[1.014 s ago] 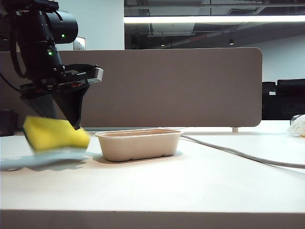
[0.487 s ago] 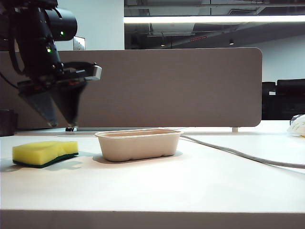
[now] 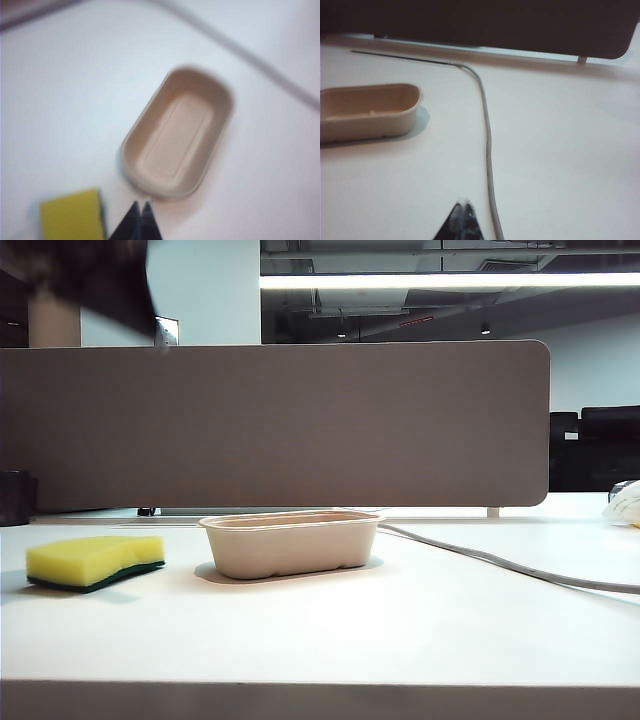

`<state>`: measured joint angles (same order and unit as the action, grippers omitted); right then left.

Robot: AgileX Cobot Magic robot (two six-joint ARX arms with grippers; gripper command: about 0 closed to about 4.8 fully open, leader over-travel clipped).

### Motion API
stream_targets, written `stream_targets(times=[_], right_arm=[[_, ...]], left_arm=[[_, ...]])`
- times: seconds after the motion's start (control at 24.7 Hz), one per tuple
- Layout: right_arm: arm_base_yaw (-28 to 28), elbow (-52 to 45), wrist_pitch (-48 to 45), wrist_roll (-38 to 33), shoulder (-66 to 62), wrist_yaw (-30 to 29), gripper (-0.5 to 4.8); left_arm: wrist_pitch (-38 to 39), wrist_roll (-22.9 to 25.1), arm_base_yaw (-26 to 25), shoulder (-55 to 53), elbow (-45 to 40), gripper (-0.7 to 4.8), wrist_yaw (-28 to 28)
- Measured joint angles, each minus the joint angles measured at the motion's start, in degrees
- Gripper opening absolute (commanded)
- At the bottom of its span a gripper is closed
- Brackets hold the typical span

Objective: Take out the cleaning sponge from the paper lunch box and place it on the table.

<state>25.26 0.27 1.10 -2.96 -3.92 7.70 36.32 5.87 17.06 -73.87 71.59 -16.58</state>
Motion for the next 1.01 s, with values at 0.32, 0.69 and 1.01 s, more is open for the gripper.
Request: stream_targets(times=[0.32, 0.69, 1.01], right_arm=[[-6.27, 0.0, -0.11, 0.02, 1.99, -0.24, -0.05], [-18.67, 0.0, -0.68, 0.02, 3.69, -0.15, -0.05], [-21.94, 0.0, -0.28, 0.0, 3.72, -0.15, -0.05]], left_arm=[[-10.84, -7.87, 0.02, 21.44, -13.05, -0.05, 1.46], [-12.41, -11.17, 0.04, 42.8, -19.58, -0.05, 8.24], [-6.64, -11.85, 0.0, 59.93, -25.46, -0.05, 14.43]])
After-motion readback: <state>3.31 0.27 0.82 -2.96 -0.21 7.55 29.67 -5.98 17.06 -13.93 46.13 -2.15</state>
